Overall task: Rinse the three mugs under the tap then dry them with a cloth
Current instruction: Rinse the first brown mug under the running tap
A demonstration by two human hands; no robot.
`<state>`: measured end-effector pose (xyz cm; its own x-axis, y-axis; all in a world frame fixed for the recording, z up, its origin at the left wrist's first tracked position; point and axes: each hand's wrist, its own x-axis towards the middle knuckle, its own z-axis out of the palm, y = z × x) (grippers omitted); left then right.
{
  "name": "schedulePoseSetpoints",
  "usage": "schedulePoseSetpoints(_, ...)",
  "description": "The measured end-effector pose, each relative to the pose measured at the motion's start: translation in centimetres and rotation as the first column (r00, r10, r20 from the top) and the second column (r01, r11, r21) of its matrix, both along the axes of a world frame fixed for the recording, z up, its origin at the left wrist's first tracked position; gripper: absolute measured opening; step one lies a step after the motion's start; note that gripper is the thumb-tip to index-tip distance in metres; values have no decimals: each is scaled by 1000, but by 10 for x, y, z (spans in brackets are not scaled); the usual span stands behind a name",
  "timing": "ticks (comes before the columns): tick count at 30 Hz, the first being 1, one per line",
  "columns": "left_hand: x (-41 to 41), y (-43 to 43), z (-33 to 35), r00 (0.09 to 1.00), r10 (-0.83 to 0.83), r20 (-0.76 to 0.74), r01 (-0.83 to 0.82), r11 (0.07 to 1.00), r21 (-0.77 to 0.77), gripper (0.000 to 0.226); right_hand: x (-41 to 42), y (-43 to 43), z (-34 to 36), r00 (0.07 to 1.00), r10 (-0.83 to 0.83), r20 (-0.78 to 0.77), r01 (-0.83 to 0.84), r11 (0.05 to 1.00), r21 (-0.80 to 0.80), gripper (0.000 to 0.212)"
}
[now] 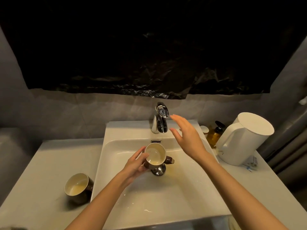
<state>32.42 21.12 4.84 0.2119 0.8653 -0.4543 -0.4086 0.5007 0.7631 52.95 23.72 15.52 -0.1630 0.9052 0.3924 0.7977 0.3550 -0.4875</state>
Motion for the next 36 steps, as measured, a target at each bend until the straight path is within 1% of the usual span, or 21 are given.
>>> schedulePoseSetpoints(3, 7, 12, -2, 1000, 8, 3, -8, 1000, -9, 46, -13, 31, 12, 991, 98, 86, -101, 994, 33, 56)
schedulePoseSetpoints(6, 14, 22, 5, 1000, 4, 7, -4, 1000, 2, 42, -16, 53, 6, 963, 163, 215, -190, 975, 112, 54)
schedulePoseSetpoints(7, 16, 25, 7, 1000, 4, 15, -4, 1000, 3, 41, -15, 58, 3, 946, 167, 276, -212, 967, 141, 58)
schedulePoseSetpoints(9, 16, 28, 10, 1000, 2, 21, -2, 1000, -6, 37, -14, 63, -1, 915, 159, 370, -232, 959, 160, 74)
schedulePoseSetpoints(11, 17, 31, 12, 1000, -12, 16, 12, 1000, -22, 31, -15, 64, -1, 908, 148, 393, -224, 962, 157, 83)
schedulePoseSetpoints(14, 18, 36, 15, 998, -54, 30, 54, 998, -15, 27, -19, 64, -2, 918, 127, 376, -205, 962, 177, 83)
schedulePoseSetpoints(18, 25, 39, 17, 994, -90, 63, 89, 996, 20, 31, -24, 68, 9, 934, 95, 344, -173, 964, 203, 73)
schedulePoseSetpoints(22, 26, 40, 16, 996, -80, 43, 79, 997, 22, 41, -25, 67, 17, 934, 110, 340, -176, 969, 172, 66)
schedulePoseSetpoints(26, 25, 41, 15, 998, -56, 36, 56, 998, 11, 43, -30, 68, 17, 945, 103, 312, -151, 980, 133, 60)
schedulePoseSetpoints(29, 23, 41, 13, 997, -68, 20, 68, 997, 28, 43, -26, 71, 21, 948, 114, 298, -154, 981, 114, 56)
schedulePoseSetpoints(31, 22, 42, 11, 997, -75, -4, 75, 997, 31, 43, -24, 67, 21, 962, 154, 226, -180, 979, 97, 51)
schedulePoseSetpoints(33, 20, 44, 10, 996, -78, -51, 79, 997, 20, 51, -22, 55, 15, 979, 178, 101, -187, 979, 87, 51)
schedulePoseSetpoints(35, 15, 46, 9, 990, -94, -108, 98, 995, 32, 59, -13, 35, -1, 994, 91, -58, -81, 985, 153, 46)
schedulePoseSetpoints(36, 13, 47, 10, 985, -105, -136, 111, 993, 42, 56, -4, 24, -12, 995, 38, -90, -18, 977, 211, 40)
